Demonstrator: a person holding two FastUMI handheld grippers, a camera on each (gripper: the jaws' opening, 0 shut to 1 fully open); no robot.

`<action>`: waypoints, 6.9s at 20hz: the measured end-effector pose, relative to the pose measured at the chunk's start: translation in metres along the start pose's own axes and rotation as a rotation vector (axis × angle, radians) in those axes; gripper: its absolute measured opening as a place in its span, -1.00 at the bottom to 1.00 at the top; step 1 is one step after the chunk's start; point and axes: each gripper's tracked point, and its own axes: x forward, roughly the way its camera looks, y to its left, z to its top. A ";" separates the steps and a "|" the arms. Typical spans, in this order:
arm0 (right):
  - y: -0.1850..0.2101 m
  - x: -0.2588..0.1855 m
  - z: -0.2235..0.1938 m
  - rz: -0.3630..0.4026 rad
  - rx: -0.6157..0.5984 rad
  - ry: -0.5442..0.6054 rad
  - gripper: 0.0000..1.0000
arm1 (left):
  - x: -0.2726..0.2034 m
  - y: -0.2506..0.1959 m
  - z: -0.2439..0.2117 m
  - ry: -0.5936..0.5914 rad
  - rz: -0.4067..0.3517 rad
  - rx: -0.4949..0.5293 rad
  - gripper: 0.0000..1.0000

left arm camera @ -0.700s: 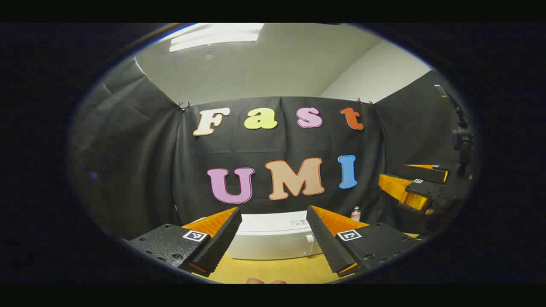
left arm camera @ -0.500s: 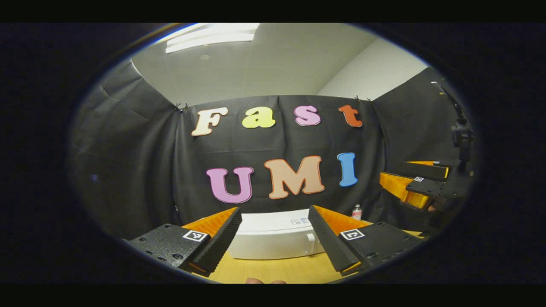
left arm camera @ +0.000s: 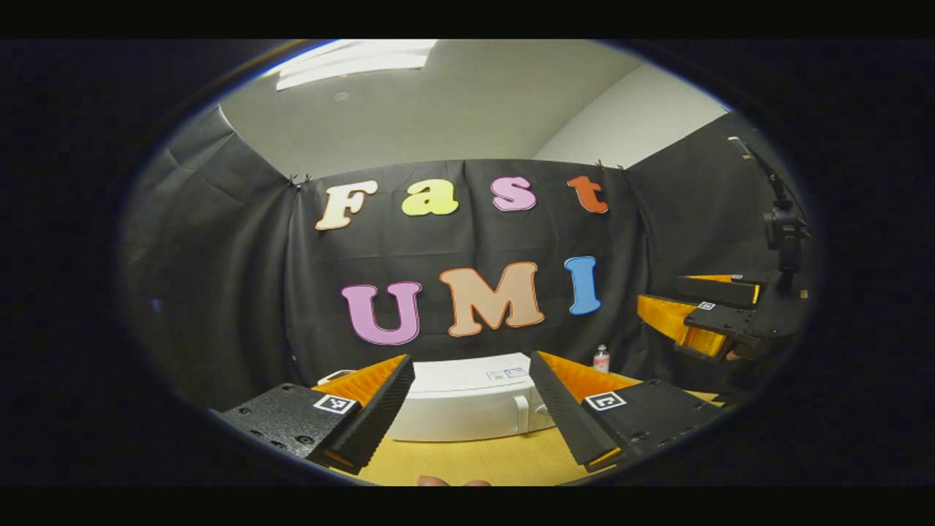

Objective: Open the microwave oven with the left hand, put the food in, and close the microwave oven.

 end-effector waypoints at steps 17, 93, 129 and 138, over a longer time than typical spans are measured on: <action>-0.009 -0.004 -0.006 0.007 -0.012 0.008 0.93 | -0.004 0.015 -0.029 0.071 0.059 0.002 0.95; -0.004 -0.026 -0.110 0.051 -0.053 0.258 0.94 | -0.098 0.084 -0.310 0.707 0.108 -0.063 -0.99; 0.041 -0.132 -0.394 0.082 -0.001 0.894 -0.02 | -0.158 0.152 -0.294 0.753 0.170 -0.286 0.89; 0.038 -0.121 -0.371 0.082 -0.043 0.886 -0.30 | -0.153 0.158 -0.279 0.692 0.155 -0.371 0.92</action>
